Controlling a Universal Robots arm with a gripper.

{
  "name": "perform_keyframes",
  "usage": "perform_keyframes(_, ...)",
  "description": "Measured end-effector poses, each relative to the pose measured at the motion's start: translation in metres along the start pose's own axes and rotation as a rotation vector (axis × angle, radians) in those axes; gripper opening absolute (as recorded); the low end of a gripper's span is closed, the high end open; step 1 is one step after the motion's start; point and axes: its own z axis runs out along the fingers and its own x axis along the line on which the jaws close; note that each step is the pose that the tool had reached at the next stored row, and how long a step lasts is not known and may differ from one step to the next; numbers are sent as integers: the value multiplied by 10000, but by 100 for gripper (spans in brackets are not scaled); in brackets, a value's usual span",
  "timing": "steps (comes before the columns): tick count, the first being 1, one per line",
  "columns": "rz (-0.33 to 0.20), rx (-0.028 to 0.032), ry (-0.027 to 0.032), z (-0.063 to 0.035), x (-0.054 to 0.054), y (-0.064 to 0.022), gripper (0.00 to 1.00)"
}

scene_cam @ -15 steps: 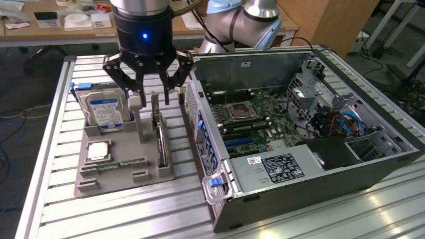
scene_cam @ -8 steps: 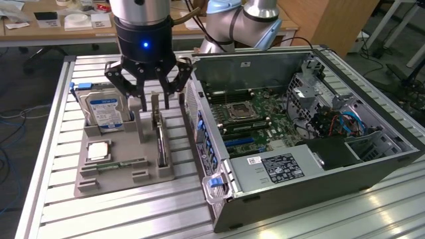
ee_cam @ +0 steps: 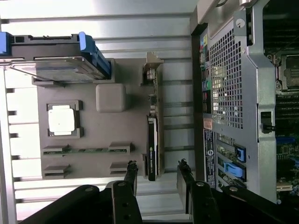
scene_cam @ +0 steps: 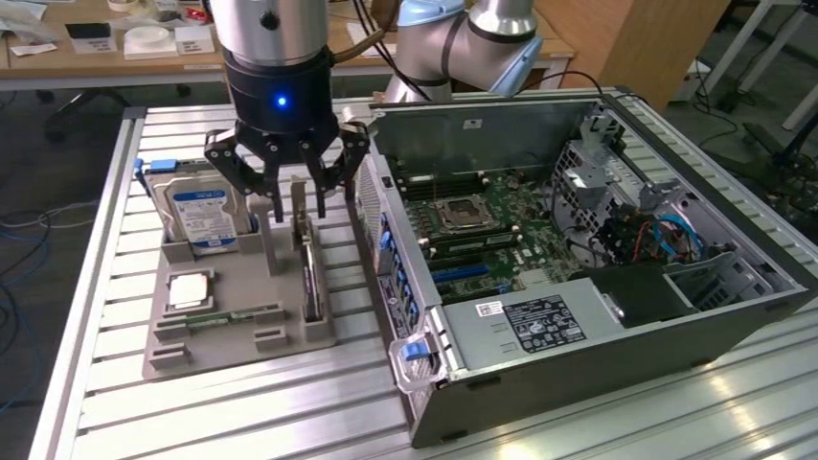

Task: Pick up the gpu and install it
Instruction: 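Pick up the gpu and move the gpu toward the slot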

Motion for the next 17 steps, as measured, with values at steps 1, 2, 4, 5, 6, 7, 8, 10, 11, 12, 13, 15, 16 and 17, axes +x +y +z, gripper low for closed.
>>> perform_keyframes(1, 0, 0, 0, 0, 0, 0, 47)
perform_keyframes(2, 0, 0, 0, 0, 0, 0, 47)
perform_keyframes(4, 0, -4, -3, 28, 1, -1, 47)
perform_keyframes(5, 0, -2, -2, 45, 1, -2, 47)
perform_keyframes(6, 0, -1, -1, 62, 1, -3, 47)
perform_keyframes(7, 0, -2, -1, 80, 2, -3, 47)
perform_keyframes(8, 0, -2, -1, 98, 2, -4, 47)
perform_keyframes(10, 0, -1, -1, 134, 3, -6, 47)
perform_keyframes(11, 0, -1, -1, 152, 3, -6, 47)
perform_keyframes(12, 0, -2, -1, 170, 4, -7, 47)
perform_keyframes(13, 0, 0, 0, 189, 4, -7, 47)
perform_keyframes(15, 0, -2, -2, 226, 5, -8, 47)
perform_keyframes(16, -1, -1, -2, 244, 5, -8, 47)
perform_keyframes(17, -1, -1, -2, 262, 6, -8, 47)
